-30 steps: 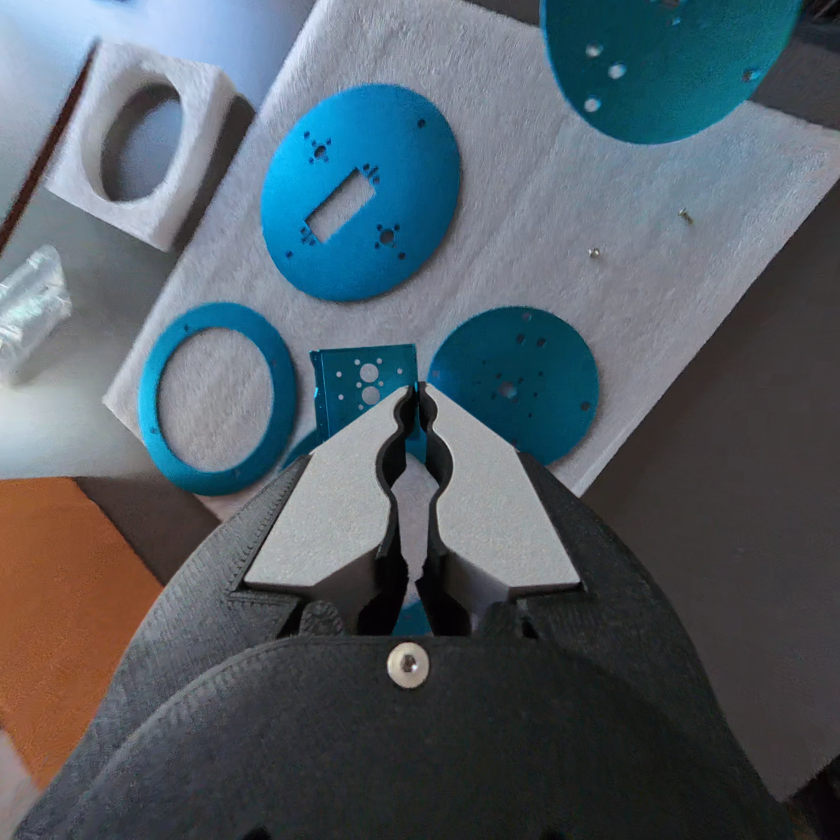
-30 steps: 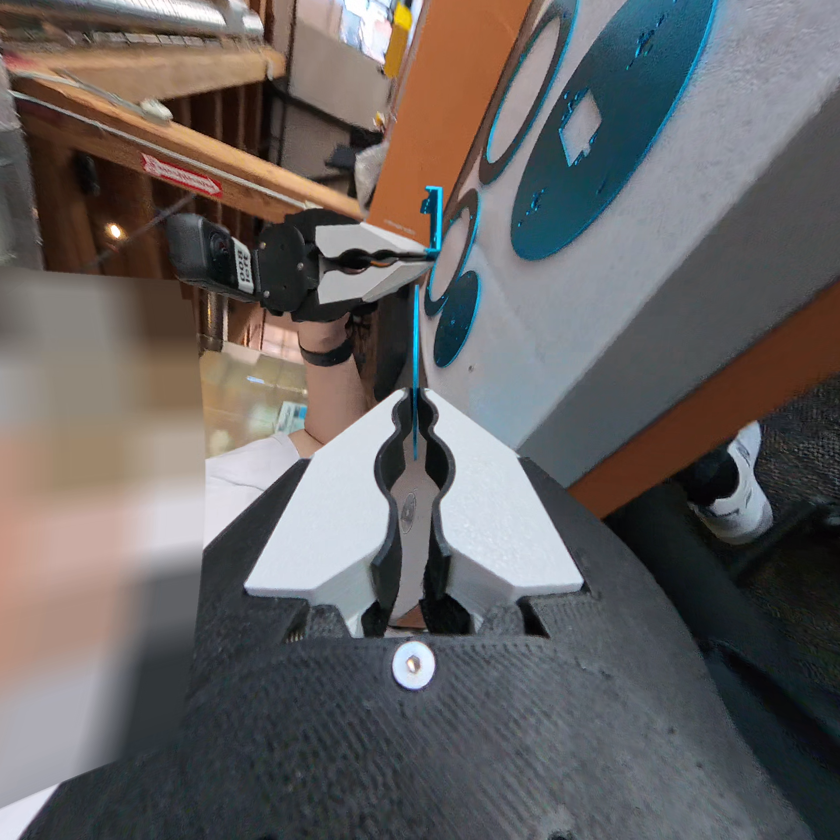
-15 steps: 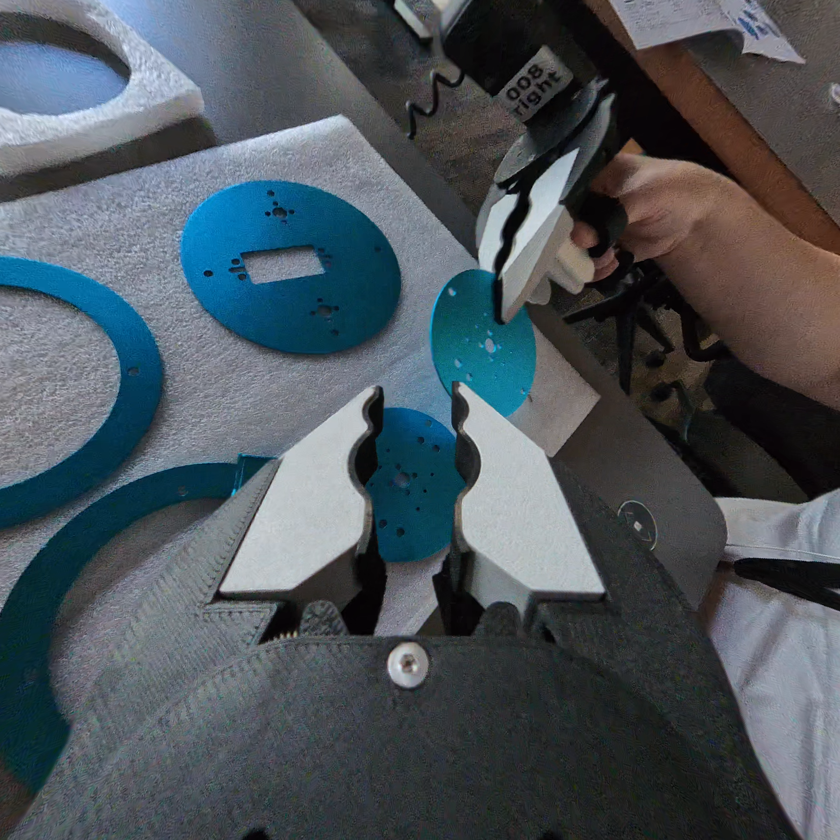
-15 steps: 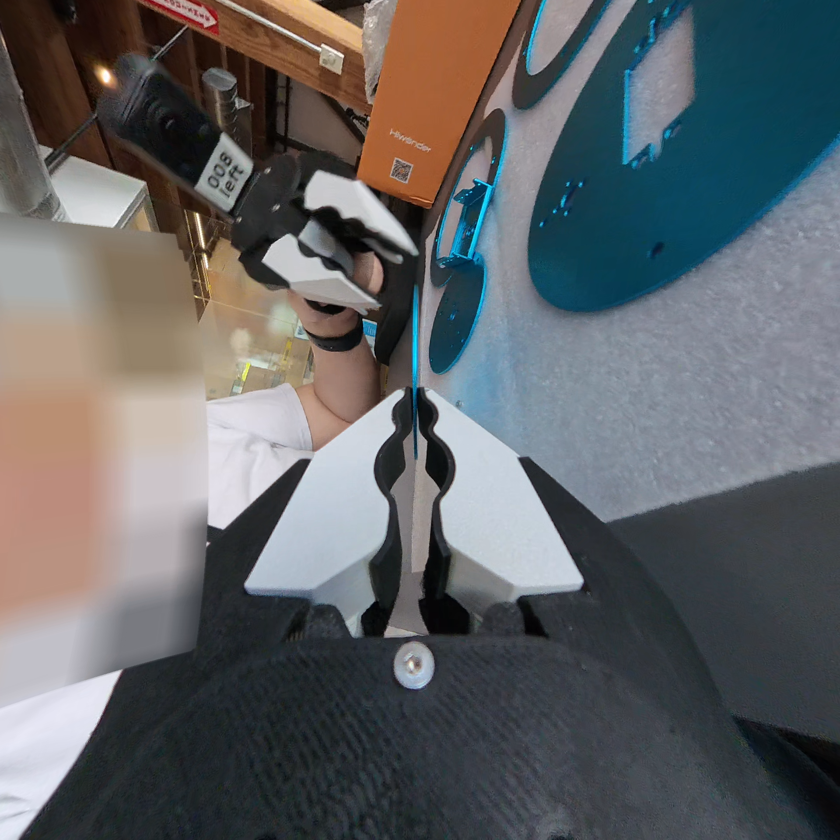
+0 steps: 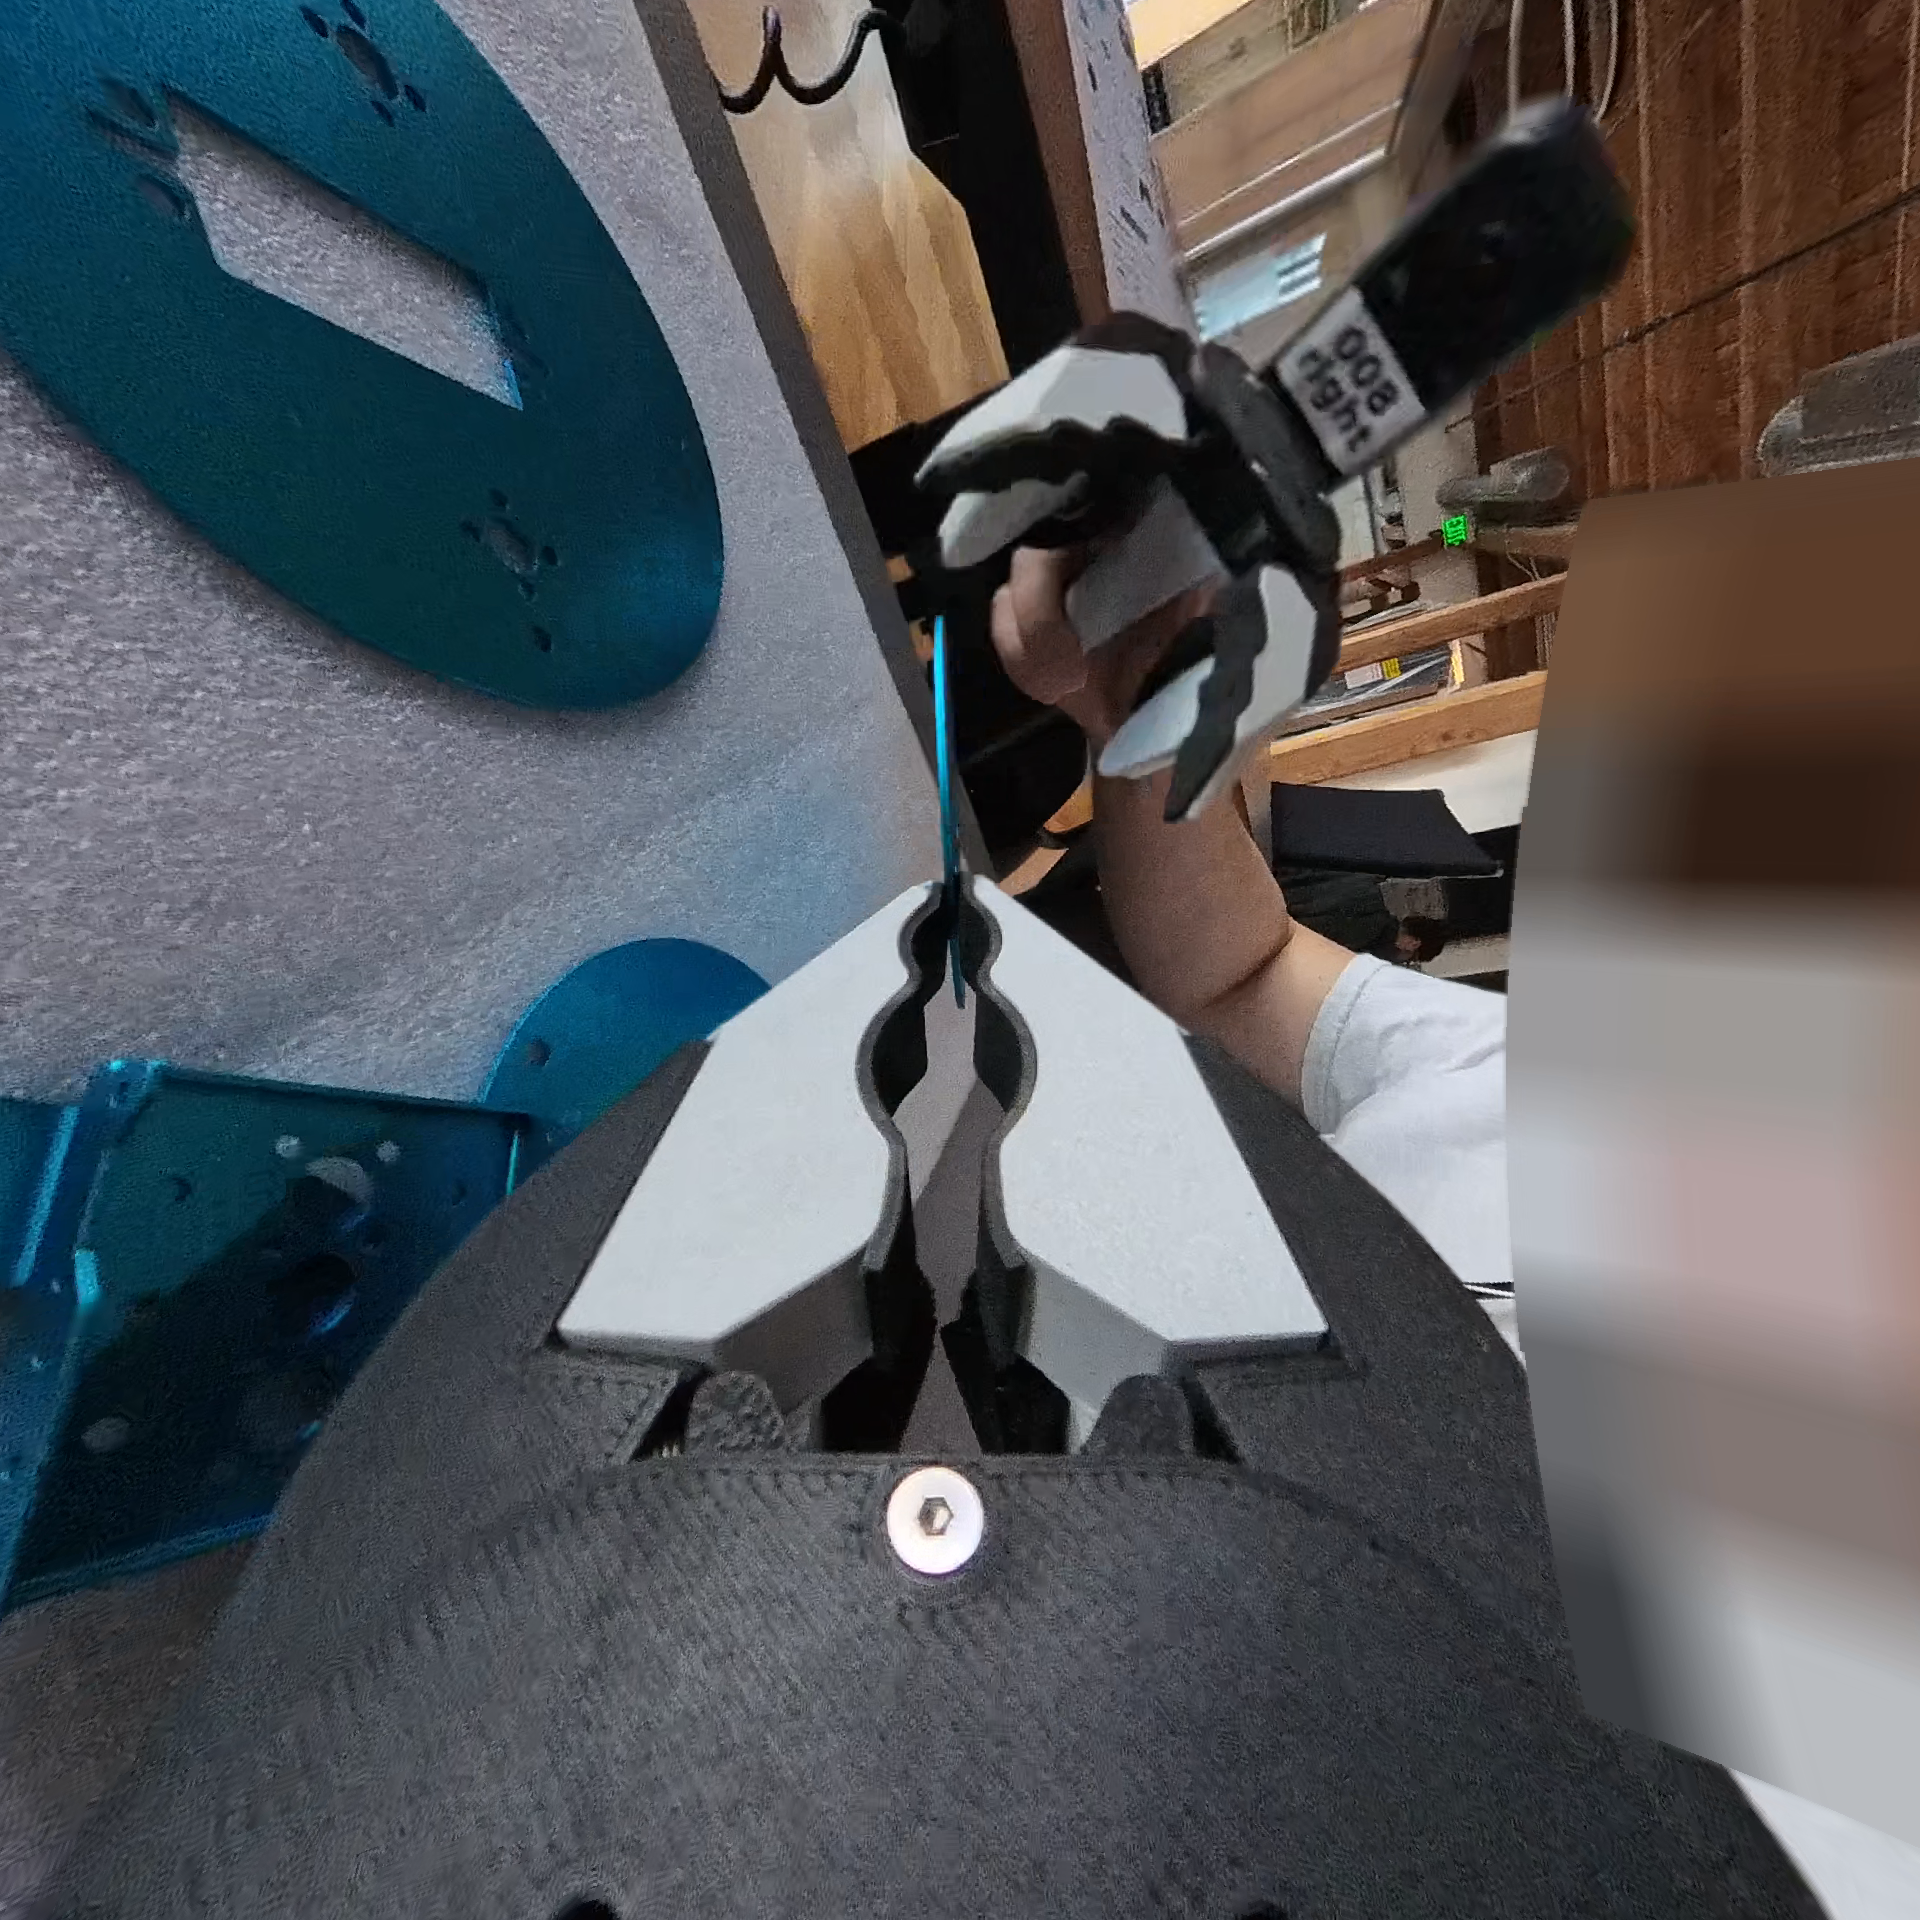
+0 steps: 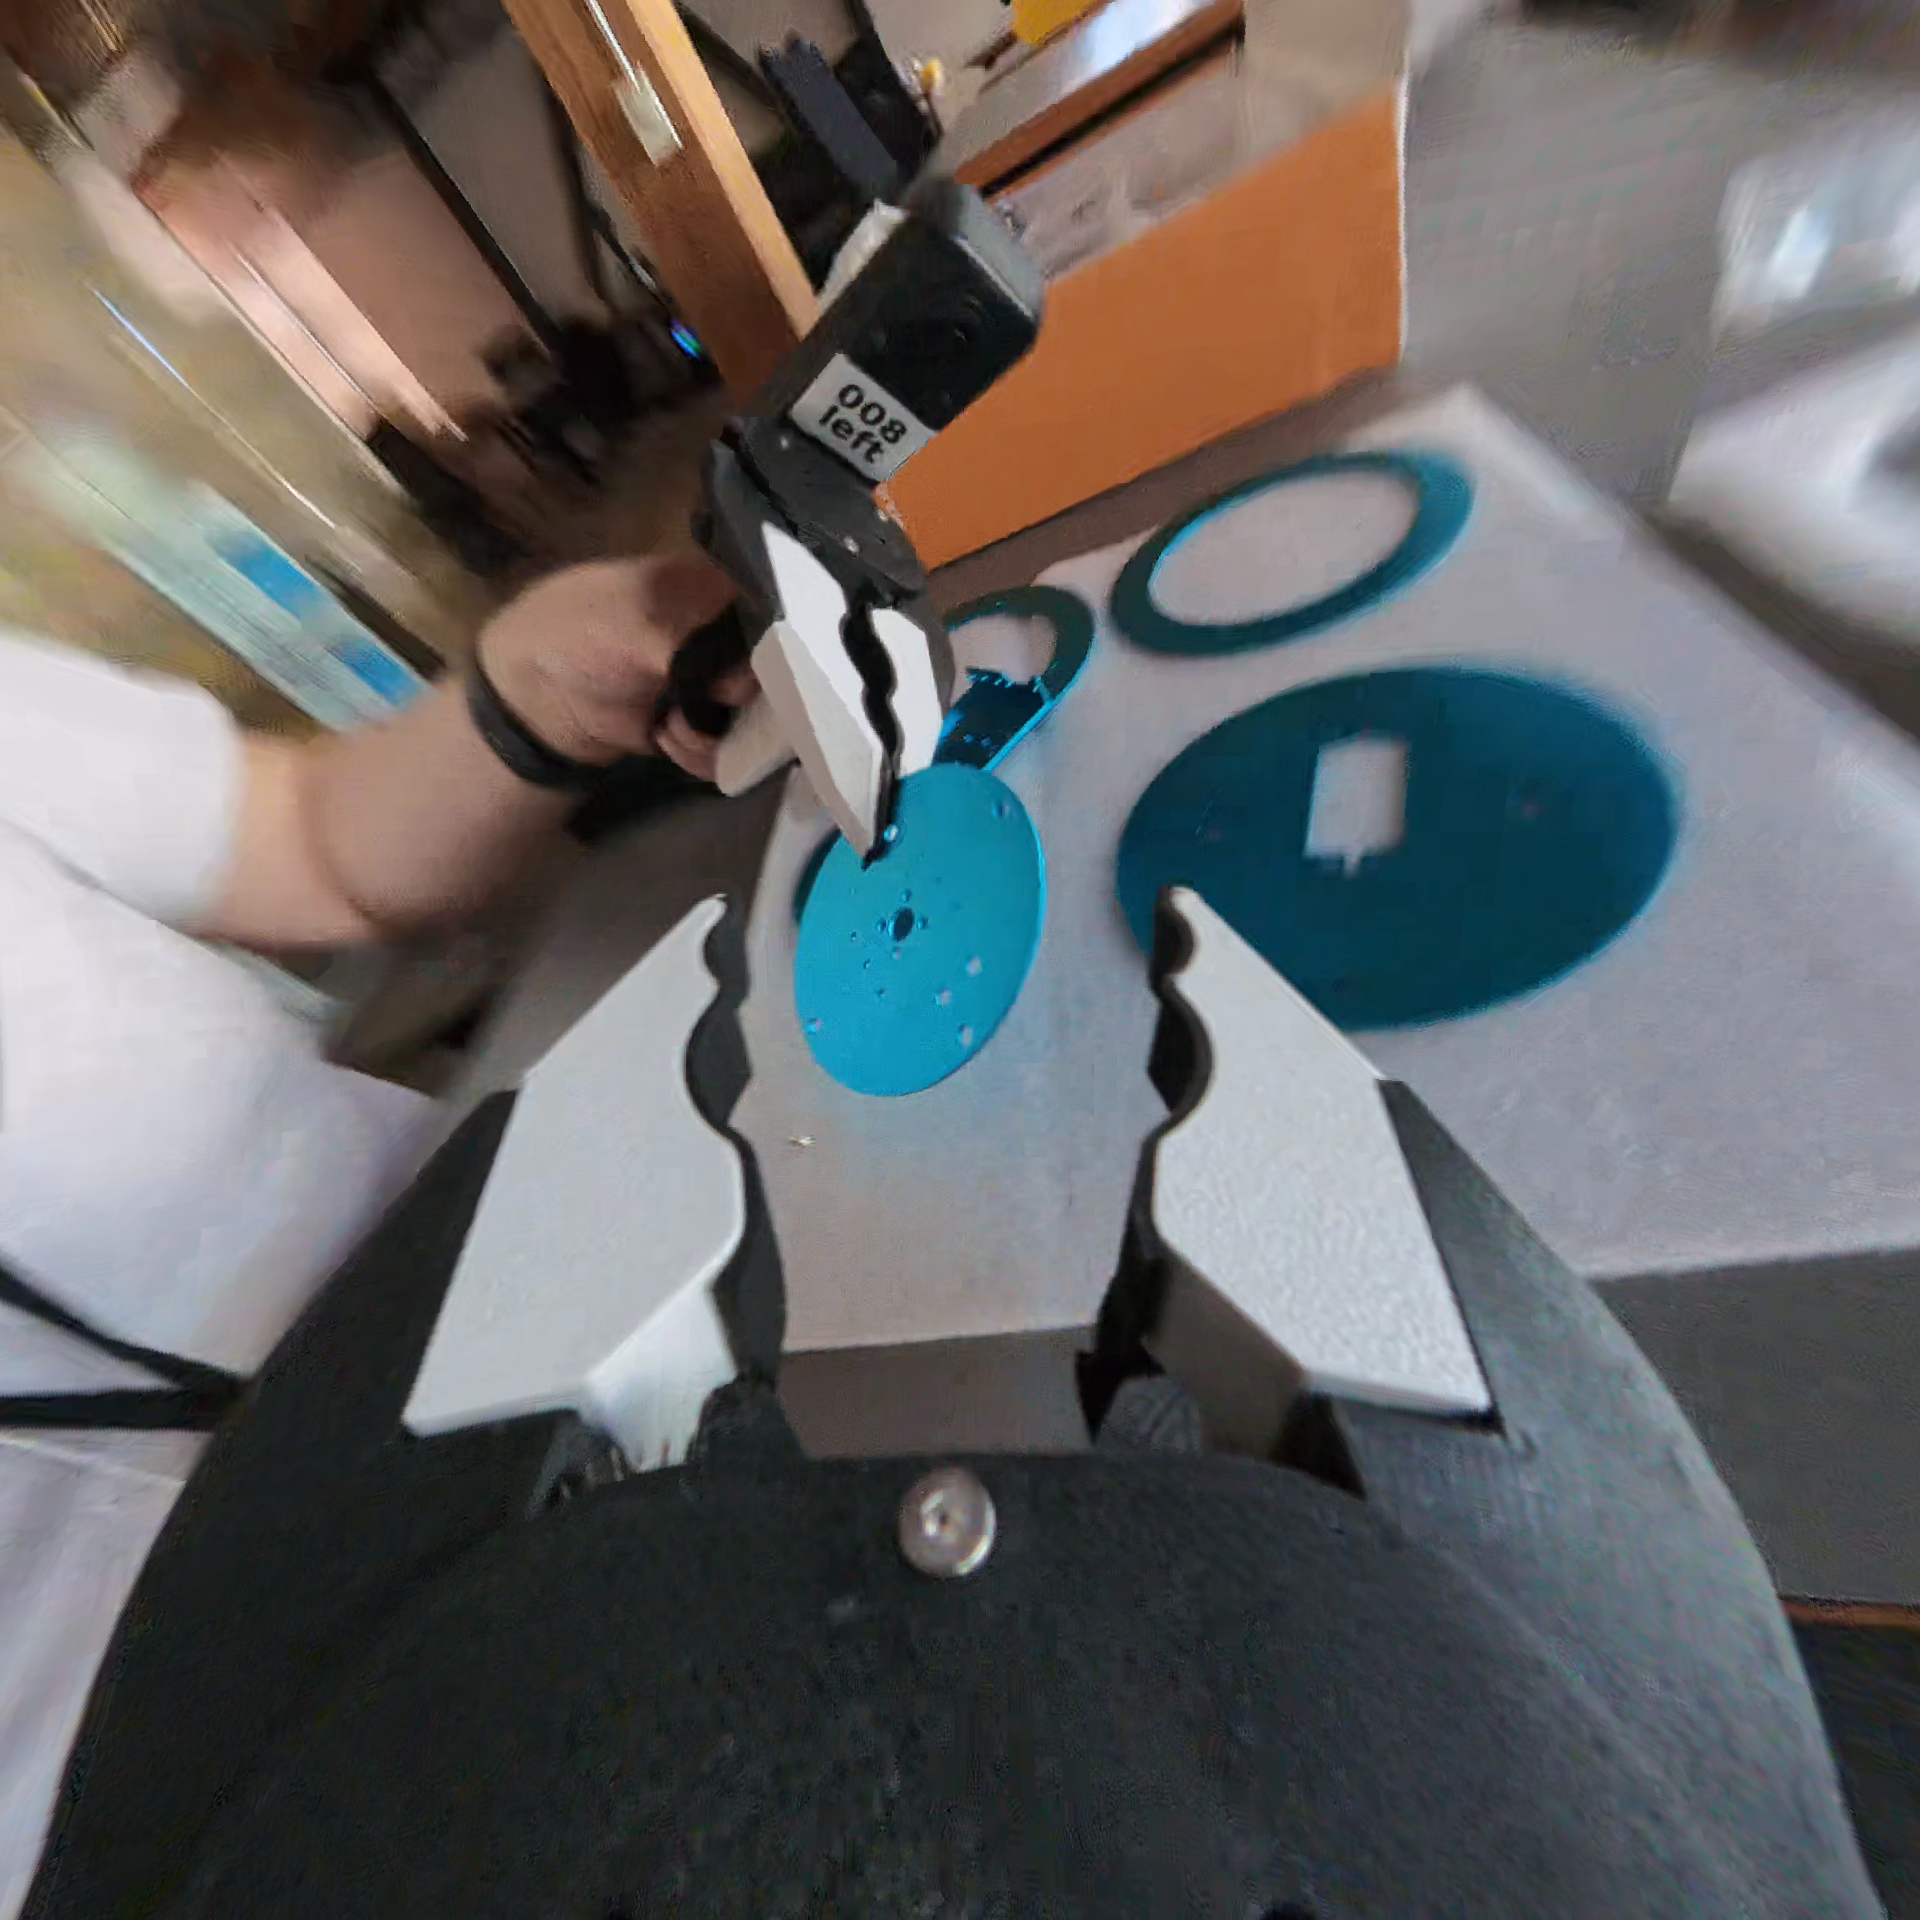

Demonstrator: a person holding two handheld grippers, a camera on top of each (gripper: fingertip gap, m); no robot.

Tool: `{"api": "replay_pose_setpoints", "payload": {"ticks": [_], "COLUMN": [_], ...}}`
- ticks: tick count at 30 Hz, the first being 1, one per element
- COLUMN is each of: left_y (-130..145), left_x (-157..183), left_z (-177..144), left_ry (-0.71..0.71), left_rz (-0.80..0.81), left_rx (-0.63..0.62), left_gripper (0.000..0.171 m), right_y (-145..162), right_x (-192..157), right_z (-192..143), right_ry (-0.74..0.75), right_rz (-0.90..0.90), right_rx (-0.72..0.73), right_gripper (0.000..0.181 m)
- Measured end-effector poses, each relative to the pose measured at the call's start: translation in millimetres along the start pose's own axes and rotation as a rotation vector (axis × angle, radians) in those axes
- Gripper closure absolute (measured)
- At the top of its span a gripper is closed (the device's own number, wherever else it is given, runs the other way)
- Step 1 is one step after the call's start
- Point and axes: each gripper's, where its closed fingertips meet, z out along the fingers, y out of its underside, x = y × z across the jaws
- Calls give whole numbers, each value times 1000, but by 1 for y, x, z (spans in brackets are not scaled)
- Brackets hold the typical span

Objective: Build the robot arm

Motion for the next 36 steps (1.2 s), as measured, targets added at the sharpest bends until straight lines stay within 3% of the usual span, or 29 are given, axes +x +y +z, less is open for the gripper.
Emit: {"api": "replay_pose_setpoints", "payload": {"ticks": [2, 4, 7, 8, 13, 14, 17, 21, 27, 30, 36], "left_y": [2, 2, 4, 5, 15, 16, 15, 16, 30, 34, 30], "left_x": [1, 6, 5, 5, 2, 0, -6, 0, -18, -29, -27], "left_z": [0, 1, 0, -1, -2, -2, -10, -19, -15, -7, 2], "left_ry": [-4, 23, 33, 36, 57, 36, -89, -251, -481, -525, -490], "left_rz": [-18, -46, -67, -76, -107, -94, 10, 318, 746, 811, 827], "left_rx": [2, 6, 6, 8, -13, -19, -11, -35, -244, -320, -321], "left_gripper": [171, 171, 171, 171, 170, 160, 137, 130, 111, 107, 107], "right_y": [-3, 12, 37, 38, 46, 49, 55, 63, 67, 65, 64], "right_x": [-12, -21, -16, -12, -20, -19, -13, -11, -8, -7, -3], "right_z": [1, 13, 24, 25, 27, 27, 25, 28, 32, 31, 29], "right_ry": [151, 213, 265, 293, 254, 255, 261, 236, 230, 229, 217], "right_rz": [-325, -485, -521, -519, -446, -436, -418, -358, -347, -332, -299], "right_rx": [-46, -188, -352, -352, -335, -349, -398, -470, -495, -495, -494], "right_gripper": [91, 85, 92, 102, 102, 102, 103, 102, 102, 102, 102]}}
